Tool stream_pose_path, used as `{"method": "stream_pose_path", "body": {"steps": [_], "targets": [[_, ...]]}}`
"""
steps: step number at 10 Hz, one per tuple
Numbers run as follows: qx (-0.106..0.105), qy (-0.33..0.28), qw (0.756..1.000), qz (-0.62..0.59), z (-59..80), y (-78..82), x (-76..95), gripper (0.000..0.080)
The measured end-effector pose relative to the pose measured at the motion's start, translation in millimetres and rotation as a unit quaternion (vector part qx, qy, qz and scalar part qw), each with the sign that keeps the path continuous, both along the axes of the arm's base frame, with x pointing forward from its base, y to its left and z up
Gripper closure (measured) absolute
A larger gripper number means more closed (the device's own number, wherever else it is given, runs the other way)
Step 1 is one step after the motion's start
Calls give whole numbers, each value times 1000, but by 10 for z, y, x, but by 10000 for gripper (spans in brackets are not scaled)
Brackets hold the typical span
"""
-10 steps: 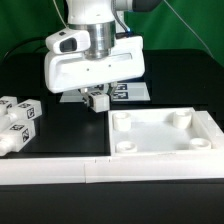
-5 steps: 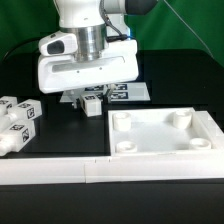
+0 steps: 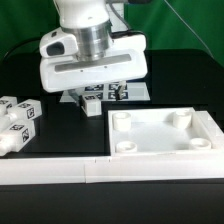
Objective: Assemble one leg
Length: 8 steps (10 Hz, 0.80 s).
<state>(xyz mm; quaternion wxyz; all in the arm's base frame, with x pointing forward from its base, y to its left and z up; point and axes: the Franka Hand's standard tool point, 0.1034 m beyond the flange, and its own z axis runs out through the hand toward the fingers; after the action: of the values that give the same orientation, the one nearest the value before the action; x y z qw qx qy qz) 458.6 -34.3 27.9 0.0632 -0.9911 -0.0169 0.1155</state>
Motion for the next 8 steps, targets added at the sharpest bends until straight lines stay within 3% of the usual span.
{"method": "stream_pose_path", "body": {"steps": [3,4,5,7,8], "targets": [[20,90,996,0,-17,66,-55,150],[18,129,990,45,-54,-48,-58,150],[8,174,982,72,-8,-181,18,150],[0,224,970,91,86,-190,143,150],[-4,235,968,85,71,-149,73,150]]}}
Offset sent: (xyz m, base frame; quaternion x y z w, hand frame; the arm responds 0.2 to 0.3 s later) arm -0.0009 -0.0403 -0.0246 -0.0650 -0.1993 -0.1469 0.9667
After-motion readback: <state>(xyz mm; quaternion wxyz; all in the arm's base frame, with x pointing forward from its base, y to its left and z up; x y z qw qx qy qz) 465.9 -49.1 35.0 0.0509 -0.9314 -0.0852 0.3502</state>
